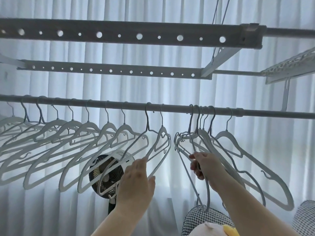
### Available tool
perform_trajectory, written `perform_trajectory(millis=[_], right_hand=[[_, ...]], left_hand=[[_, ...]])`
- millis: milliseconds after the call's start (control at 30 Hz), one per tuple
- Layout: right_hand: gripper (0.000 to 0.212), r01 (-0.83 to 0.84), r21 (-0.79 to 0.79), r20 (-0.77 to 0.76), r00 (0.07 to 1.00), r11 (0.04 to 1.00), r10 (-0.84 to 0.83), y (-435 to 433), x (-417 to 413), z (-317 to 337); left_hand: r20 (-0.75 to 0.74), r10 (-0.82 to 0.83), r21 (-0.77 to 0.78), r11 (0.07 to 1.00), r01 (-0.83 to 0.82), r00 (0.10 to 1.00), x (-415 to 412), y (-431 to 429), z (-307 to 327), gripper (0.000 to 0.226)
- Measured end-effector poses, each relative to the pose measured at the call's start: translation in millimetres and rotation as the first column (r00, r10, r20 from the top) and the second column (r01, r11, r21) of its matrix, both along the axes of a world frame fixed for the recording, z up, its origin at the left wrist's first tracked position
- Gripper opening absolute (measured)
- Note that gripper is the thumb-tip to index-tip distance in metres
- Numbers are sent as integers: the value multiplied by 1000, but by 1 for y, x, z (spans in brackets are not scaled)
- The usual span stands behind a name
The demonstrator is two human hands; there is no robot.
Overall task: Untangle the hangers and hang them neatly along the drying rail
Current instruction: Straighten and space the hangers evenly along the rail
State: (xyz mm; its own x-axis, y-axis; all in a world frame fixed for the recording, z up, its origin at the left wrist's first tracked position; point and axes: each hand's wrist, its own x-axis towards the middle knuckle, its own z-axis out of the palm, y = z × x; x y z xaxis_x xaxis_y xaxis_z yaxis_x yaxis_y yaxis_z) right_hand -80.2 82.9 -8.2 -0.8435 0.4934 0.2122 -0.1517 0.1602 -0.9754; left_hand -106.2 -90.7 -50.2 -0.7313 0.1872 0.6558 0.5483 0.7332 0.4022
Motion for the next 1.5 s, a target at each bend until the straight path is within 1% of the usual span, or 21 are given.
perform_trajectory(millis=[133, 300, 433, 500, 567, 633, 667, 700, 767, 800, 933, 967, 1000, 1067, 1133, 1233, 1333, 1433, 1500], right_hand=[[30, -13, 22, -4, 1000, 1000, 13, -6, -6, -1], [31, -37, 47, 12, 999, 998, 37, -12, -13, 0], [31, -51, 53, 6, 999, 997, 51, -14, -18, 0], [31, -54, 50, 6, 999, 997, 54, -15, -20, -1], [30, -59, 53, 11, 998, 997, 58, -15, -21, -1], [30, -58, 67, 18, 998, 996, 57, -14, -21, -1], [30, -56, 73, 21, 998, 996, 55, -14, -22, -1], [30, -54, 75, 22, 998, 996, 53, -13, -22, -1], [29, -46, 75, 24, 999, 996, 44, -12, -23, -2], [29, -40, 76, 24, 999, 996, 38, -13, -24, -3], [28, -19, 90, 23, 1000, 996, 17, -14, -27, -5], [27, -14, 103, 27, 1000, 995, 11, -15, -28, -6], [27, -10, 116, 32, 999, 993, 6, -16, -29, -6], [28, -8, 121, 31, 999, 993, 4, -18, -30, -6], [29, -12, 124, 22, 1000, 992, 9, -20, -31, -6], [30, -18, 115, 21, 1000, 993, 16, -25, -32, -6], [31, -17, 126, 24, 1000, 992, 14, -29, -33, -6], [30, 3, 149, 30, 1000, 989, -7, -33, -33, -6], [30, 12, 147, 27, 1000, 989, -16, -35, -34, -7]], left_hand=[[45, -34, 75, 997, 30, 998, -6, -3, -1, 54], [61, -49, 67, 997, 45, 997, -9, -1, -3, 44], [45, -28, 40, 999, 26, 999, -9, 4, -4, 45], [51, -40, 34, 999, 38, 998, -5, 5, -1, 45], [40, -77, 66, 995, 74, 996, -4, 5, 1, 45], [15, -35, 52, 998, 34, 999, -3, 4, 3, 44], [-26, -3, 31, 1000, 3, 1000, -3, 4, 5, 41], [-126, 25, 16, 1000, -23, 992, -3, 3, 6, 37], [-303, 45, 80, 997, -22, 952, -9, 0, 4, 32], [-354, 64, 114, 993, -24, 933, -13, -4, 4, 34], [-361, 172, 114, 984, -139, 917, -27, -21, 13, 37], [-332, 194, 110, 980, -166, 923, -27, -25, 15, 35], [-269, 198, 108, 979, -175, 943, -26, -29, 18, 33], [-87, 220, 74, 974, -214, 971, -24, -35, 23, 36], [-22, 214, 77, 974, -212, 977, -28, -39, 20, 42], [76, 195, 19, 980, -197, 978, -35, -41, 15, 39], [129, 200, -38, 980, -196, 971, -40, -39, 9, 32], [173, 169, 1, 985, -171, 970, -43, -40, 8, 34], [173, 154, 37, 986, -163, 973, -44, -42, 9, 35]])
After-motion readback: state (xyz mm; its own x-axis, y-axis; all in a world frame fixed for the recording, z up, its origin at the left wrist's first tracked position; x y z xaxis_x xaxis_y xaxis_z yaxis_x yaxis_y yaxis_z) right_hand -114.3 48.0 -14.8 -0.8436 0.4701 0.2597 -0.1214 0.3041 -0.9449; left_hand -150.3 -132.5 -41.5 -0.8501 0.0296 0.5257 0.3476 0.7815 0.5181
